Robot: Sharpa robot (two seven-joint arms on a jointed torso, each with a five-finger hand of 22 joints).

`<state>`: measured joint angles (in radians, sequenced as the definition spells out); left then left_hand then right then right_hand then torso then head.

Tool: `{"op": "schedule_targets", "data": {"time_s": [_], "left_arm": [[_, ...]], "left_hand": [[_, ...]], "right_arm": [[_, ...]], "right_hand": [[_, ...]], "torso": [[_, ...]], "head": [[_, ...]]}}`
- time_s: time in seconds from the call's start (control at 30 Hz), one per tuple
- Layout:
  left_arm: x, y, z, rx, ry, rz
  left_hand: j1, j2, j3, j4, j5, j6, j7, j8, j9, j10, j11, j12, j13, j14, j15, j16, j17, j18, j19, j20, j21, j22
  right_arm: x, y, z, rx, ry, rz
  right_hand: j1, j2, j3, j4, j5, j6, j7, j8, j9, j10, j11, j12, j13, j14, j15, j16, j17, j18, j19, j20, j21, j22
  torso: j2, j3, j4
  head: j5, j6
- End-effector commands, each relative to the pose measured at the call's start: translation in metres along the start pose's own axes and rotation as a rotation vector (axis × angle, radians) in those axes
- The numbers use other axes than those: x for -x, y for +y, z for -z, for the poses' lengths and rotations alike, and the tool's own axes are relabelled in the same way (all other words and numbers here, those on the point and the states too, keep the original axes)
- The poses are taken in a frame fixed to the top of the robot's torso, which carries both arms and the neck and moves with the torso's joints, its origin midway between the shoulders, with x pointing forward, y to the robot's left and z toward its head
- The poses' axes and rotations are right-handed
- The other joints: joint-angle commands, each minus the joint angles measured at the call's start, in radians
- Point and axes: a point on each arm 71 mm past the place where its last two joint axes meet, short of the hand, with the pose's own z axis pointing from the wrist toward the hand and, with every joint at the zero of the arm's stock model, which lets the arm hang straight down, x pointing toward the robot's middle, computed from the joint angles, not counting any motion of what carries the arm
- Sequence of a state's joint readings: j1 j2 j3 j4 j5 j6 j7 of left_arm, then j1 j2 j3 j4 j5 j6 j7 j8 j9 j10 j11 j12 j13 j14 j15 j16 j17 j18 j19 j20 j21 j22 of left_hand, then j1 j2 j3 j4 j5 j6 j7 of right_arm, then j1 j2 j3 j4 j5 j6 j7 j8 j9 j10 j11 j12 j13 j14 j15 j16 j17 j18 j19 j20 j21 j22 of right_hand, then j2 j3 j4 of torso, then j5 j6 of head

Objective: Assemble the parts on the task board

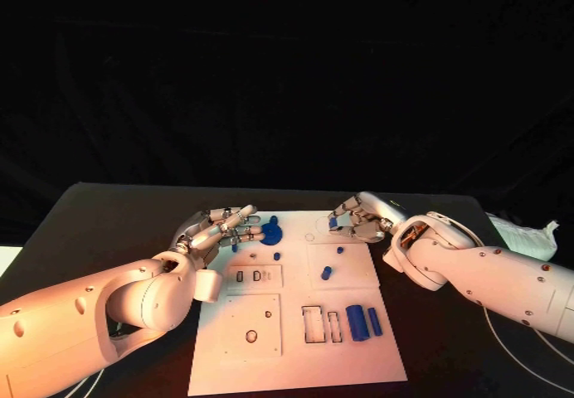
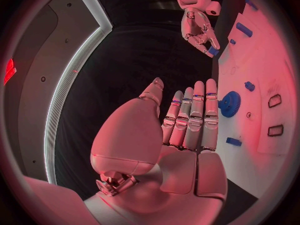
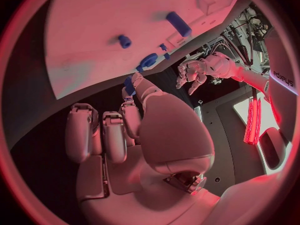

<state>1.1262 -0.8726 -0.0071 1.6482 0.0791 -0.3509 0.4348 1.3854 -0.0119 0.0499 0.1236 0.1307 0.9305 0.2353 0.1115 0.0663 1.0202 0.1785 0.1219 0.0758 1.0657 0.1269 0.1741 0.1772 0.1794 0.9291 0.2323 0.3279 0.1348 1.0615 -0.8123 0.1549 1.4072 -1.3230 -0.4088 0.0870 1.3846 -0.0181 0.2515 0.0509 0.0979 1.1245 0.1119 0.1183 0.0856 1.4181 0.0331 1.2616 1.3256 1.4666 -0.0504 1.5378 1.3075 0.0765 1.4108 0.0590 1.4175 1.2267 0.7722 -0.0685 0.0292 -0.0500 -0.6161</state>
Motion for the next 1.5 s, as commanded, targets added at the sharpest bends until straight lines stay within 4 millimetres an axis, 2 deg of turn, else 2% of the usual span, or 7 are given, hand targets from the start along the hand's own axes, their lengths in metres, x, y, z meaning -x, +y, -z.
{"op": "schedule_targets", "data": {"time_s": [0.03, 0.17, 0.27, 0.53, 0.9, 1.2, 1.5], "left_arm": [[-0.002, -0.001, 0.000, -0.009, 0.018, 0.014], [0.002, -0.002, 0.000, -0.014, 0.009, 0.010], [0.005, -0.002, 0.000, -0.021, 0.007, 0.011], [0.012, -0.004, -0.001, -0.037, 0.001, 0.009], [0.015, -0.005, -0.001, -0.040, -0.012, 0.003], [0.015, -0.005, -0.002, -0.038, -0.012, 0.003], [0.014, -0.004, -0.002, -0.036, -0.009, 0.004]], "left_hand": [[0.003, 0.003, 0.000, -0.004, -0.004, -0.003, 0.005, -0.006, -0.001, -0.002, 0.004, -0.006, -0.001, 0.000, 0.006, -0.006, 0.001, 0.002, 0.005, 0.005, -0.007, -0.001], [0.003, 0.003, 0.000, -0.004, -0.004, -0.003, 0.005, -0.006, -0.001, -0.002, 0.004, -0.006, -0.001, 0.000, 0.006, -0.007, 0.001, 0.002, 0.005, 0.005, -0.007, -0.001], [0.003, 0.004, 0.000, -0.005, -0.003, -0.003, 0.005, -0.006, -0.001, -0.002, 0.004, -0.007, -0.001, 0.000, 0.006, -0.007, 0.001, 0.002, 0.005, 0.005, -0.007, -0.001], [0.002, 0.002, -0.002, -0.007, -0.004, -0.004, 0.005, -0.008, -0.001, -0.003, 0.004, -0.008, -0.001, -0.002, 0.007, -0.009, 0.002, 0.001, 0.004, 0.006, -0.008, -0.002], [0.002, 0.002, -0.003, -0.007, -0.004, -0.005, 0.005, -0.008, -0.001, -0.003, 0.004, -0.008, -0.001, -0.002, 0.007, -0.010, 0.002, 0.001, 0.003, 0.006, -0.009, -0.002], [0.003, 0.003, -0.002, -0.009, -0.004, -0.005, 0.005, -0.008, -0.001, -0.003, 0.004, -0.009, -0.002, -0.003, 0.007, -0.011, 0.002, 0.001, 0.002, 0.006, -0.010, -0.003], [0.003, 0.003, -0.002, -0.009, -0.004, -0.005, 0.005, -0.008, -0.001, -0.003, 0.004, -0.009, -0.002, -0.003, 0.007, -0.011, 0.002, 0.001, 0.002, 0.006, -0.010, -0.003]], "right_arm": [[-0.007, 0.017, -0.002, 0.000, -0.021, -0.001], [-0.025, 0.039, -0.005, 0.022, 0.013, -0.009], [-0.040, 0.053, -0.006, 0.024, 0.044, -0.005], [-0.077, 0.084, -0.006, 0.017, 0.101, 0.029], [-0.111, 0.105, -0.008, 0.025, 0.148, 0.074], [-0.124, 0.110, -0.011, 0.021, 0.179, 0.096], [-0.129, 0.109, -0.010, 0.012, 0.213, 0.125]], "right_hand": [[0.028, 0.037, 0.006, 0.002, 0.004, 0.033, -0.024, 0.013, 0.016, 0.014, -0.025, 0.001, 0.015, 0.092, -0.007, 0.006, 0.206, -0.008, -0.001, -0.006, 0.006, 0.000], [0.025, 0.037, 0.007, 0.001, 0.003, 0.030, -0.023, 0.012, 0.016, 0.012, -0.025, -0.006, 0.011, 0.091, -0.008, 0.004, 0.201, -0.008, -0.002, -0.007, 0.006, -0.002], [0.021, 0.033, 0.007, -0.001, 0.000, 0.026, -0.022, 0.010, 0.015, 0.010, -0.025, -0.009, 0.009, 0.090, -0.008, 0.002, 0.197, -0.007, -0.002, -0.008, 0.005, -0.003], [0.019, 0.026, 0.007, -0.007, -0.001, 0.022, -0.021, 0.007, 0.015, 0.009, -0.024, -0.012, 0.008, 0.089, -0.008, -0.001, 0.191, -0.007, -0.004, -0.008, 0.003, -0.006], [0.007, 0.015, 0.003, -0.009, -0.001, 0.021, -0.019, 0.006, 0.015, 0.008, -0.023, -0.016, 0.005, 0.088, -0.007, -0.004, 0.185, -0.007, -0.004, -0.008, 0.002, -0.008], [0.002, 0.012, 0.002, -0.009, -0.002, 0.022, -0.019, 0.006, 0.015, 0.009, -0.023, -0.016, 0.006, 0.088, -0.007, -0.004, 0.184, -0.006, -0.005, -0.008, 0.002, -0.009], [-0.002, 0.010, 0.001, -0.009, -0.003, 0.022, -0.019, 0.005, 0.015, 0.009, -0.022, -0.017, 0.005, 0.087, -0.007, -0.005, 0.184, -0.006, -0.005, -0.008, 0.001, -0.010]], "torso": [[-0.006, -0.0062, 0.0076], [-0.011, -0.0125, 0.0107], [-0.014, -0.0156, 0.0146], [-0.015, -0.0190, 0.0194], [-0.013, -0.0167, 0.0187], [-0.013, -0.0160, 0.0157], [-0.013, -0.0159, 0.0157]], "head": [[-0.004, -0.003], [0.010, -0.019], [0.017, -0.023], [0.026, -0.035], [0.035, -0.033], [0.042, -0.041], [0.041, -0.049]]}}
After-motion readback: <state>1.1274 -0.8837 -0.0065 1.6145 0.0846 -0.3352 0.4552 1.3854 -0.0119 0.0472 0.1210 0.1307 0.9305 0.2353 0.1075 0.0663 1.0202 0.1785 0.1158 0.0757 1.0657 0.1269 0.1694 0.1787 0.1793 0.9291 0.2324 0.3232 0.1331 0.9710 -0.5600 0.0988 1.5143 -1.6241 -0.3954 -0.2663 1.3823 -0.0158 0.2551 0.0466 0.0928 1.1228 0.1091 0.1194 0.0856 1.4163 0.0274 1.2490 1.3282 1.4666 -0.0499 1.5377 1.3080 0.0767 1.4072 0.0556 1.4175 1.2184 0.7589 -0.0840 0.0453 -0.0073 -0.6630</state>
